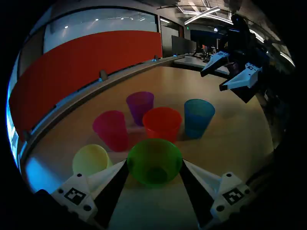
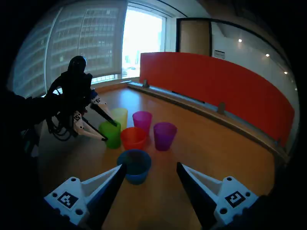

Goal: Pour water

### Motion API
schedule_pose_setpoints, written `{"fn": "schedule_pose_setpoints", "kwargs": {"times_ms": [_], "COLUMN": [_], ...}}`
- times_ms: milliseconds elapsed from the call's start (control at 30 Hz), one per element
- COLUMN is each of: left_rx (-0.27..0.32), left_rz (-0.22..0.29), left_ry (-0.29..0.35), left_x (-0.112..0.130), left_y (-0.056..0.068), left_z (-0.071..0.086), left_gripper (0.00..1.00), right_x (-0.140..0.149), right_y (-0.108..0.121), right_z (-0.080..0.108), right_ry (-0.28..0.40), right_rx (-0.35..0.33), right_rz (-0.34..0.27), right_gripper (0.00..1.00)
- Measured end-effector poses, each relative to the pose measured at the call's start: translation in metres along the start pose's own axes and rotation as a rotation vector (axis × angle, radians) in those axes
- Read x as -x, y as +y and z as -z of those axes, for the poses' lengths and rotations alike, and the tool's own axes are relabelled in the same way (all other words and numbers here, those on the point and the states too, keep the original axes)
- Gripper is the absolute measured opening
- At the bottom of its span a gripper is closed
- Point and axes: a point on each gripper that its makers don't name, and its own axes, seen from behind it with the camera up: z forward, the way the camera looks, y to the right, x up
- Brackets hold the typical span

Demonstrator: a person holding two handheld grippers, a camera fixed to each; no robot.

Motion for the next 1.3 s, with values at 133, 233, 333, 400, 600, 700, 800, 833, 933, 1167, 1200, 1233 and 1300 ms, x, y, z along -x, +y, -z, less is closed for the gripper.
{"fn": "schedule_pose_setpoints", "kwargs": {"times_ms": [133, 233, 333, 400, 600, 700, 800, 833, 933, 1167, 1200, 1233, 1300], "left_rx": [-0.008, -0.013, -0.019, -0.022, -0.026, -0.029, -0.034, -0.035, -0.041, -0.053, -0.054, -0.055, -0.058], "left_rz": [-0.003, -0.006, -0.007, -0.006, -0.001, 0.004, 0.009, 0.010, 0.014, 0.034, 0.036, 0.038, 0.042], "left_ry": [0.007, 0.008, 0.008, 0.007, 0.012, 0.015, 0.021, 0.023, 0.030, 0.050, 0.052, 0.055, 0.059], "left_x": [-0.002, -0.002, -0.001, -0.001, -0.001, -0.001, -0.002, -0.002, -0.004, -0.006, -0.006, -0.006, -0.006], "left_y": [-0.001, -0.002, -0.002, -0.003, -0.004, -0.005, -0.006, -0.007, -0.007, -0.011, -0.011, -0.012, -0.013], "left_z": [0.005, 0.010, 0.013, 0.016, 0.021, 0.024, 0.027, 0.028, 0.031, 0.039, 0.040, 0.041, 0.043], "left_gripper": [0.88, 0.88, 0.88, 0.88, 0.88, 0.88, 0.88, 0.88, 0.88, 0.88, 0.88, 0.88, 0.88], "right_x": [0.001, 0.004, 0.007, 0.009, 0.018, 0.022, 0.027, 0.028, 0.032, 0.040, 0.040, 0.041, 0.042], "right_y": [-0.002, -0.005, -0.007, -0.009, -0.014, -0.016, -0.018, -0.018, -0.019, -0.024, -0.025, -0.026, -0.027], "right_z": [-0.002, -0.005, -0.008, -0.010, -0.016, -0.019, -0.022, -0.023, -0.027, -0.037, -0.039, -0.040, -0.044], "right_ry": [-0.003, -0.006, -0.013, -0.018, -0.034, -0.040, -0.048, -0.049, -0.057, -0.078, -0.080, -0.082, -0.086], "right_rx": [-0.006, -0.011, -0.016, -0.018, -0.026, -0.031, -0.035, -0.035, -0.038, -0.051, -0.053, -0.054, -0.058], "right_rz": [0.000, -0.002, 0.002, 0.007, 0.018, 0.018, 0.017, 0.018, 0.021, 0.033, 0.036, 0.038, 0.044], "right_gripper": [1.00, 1.00, 1.00, 1.00, 1.00, 1.00, 1.00, 1.00, 1.00, 1.00, 1.00, 1.00, 1.00]}}
